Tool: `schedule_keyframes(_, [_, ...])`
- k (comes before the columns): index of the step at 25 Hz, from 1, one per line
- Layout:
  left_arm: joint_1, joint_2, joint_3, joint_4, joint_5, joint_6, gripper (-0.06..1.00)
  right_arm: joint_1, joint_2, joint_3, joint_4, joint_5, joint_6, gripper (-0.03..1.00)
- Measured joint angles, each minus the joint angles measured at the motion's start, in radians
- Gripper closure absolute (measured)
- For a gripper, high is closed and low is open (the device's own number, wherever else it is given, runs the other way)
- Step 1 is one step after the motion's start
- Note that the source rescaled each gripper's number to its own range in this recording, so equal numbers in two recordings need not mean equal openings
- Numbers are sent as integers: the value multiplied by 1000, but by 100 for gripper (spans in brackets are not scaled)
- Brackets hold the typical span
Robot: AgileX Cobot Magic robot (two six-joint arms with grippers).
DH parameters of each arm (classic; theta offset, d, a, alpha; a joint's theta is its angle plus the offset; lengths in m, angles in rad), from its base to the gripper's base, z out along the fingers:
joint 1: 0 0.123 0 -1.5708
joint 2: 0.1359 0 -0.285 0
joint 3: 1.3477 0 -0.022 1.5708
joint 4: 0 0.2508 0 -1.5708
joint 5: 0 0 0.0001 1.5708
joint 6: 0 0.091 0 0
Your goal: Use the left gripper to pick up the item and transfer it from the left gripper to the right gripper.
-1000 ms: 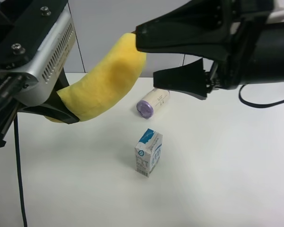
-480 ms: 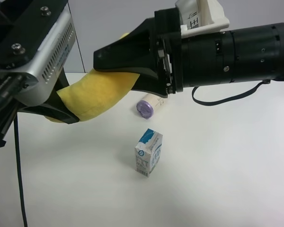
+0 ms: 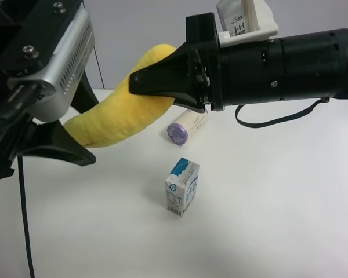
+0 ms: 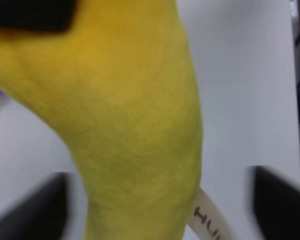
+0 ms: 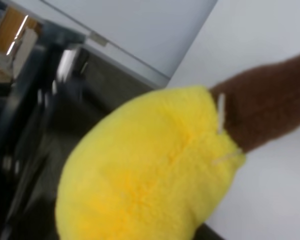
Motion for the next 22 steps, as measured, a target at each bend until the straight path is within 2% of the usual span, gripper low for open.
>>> schedule_keyframes(1, [0,0,0,-1,-5,-12,8,0,0,0,0,-1,0,97])
schedule_keyframes(2, [0,0,0,-1,-9,-22,2,0,0,0,0,-1,0,97])
schedule_keyframes(4, [0,0,0,-1,-12,-33,-3,0,0,0,0,-1,0,97])
schedule_keyframes(13, [0,-53,0,3,-36,-137,-5,0,0,0,0,-5,0,97])
schedule_keyframes(17, [0,-129,0,93,-29,-310,-5,0,0,0,-2,-19,0,97])
schedule_keyframes(20, [0,-193,0,177,28,-458,-5,0,0,0,-4,-25,0,97])
schedule_keyframes(22, [0,-245,0,204,75,-537,-5,0,0,0,-7,-31,0,97])
